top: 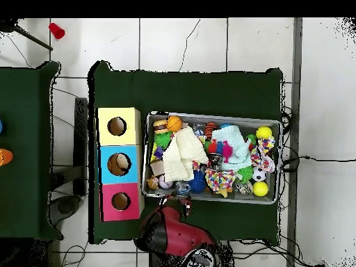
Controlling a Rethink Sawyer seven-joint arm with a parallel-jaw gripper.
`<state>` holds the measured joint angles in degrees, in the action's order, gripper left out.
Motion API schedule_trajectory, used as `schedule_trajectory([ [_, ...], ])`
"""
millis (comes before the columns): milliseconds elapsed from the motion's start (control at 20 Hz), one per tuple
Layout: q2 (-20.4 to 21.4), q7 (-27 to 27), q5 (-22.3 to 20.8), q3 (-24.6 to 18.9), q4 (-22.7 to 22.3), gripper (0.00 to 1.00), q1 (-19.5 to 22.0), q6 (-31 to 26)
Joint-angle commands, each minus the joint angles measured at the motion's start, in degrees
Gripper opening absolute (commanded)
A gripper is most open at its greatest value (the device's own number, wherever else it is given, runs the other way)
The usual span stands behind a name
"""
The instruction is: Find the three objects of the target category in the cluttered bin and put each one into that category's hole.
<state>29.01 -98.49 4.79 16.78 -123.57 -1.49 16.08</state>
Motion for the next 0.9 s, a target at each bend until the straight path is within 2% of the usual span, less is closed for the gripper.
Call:
schedule_trajectory([
  [50,-6.62,-11.43,1.55,-4.66,3.26,1.00,-1.08,1.83],
  [200,-6.58,-8.00,1.03,-2.98,4.94,1.00,-1.95,-1.22],
  [350,-7.42,-5.79,-0.92,-3.05,7.08,1.00,-0.42,-2.34],
  [600,-10.45,-5.33,-3.93,-5.93,10.04,1.00,3.14,-0.32],
  [900,-13.71,-7.66,-6.72,-8.82,12.52,1.00,6.37,3.89],
])
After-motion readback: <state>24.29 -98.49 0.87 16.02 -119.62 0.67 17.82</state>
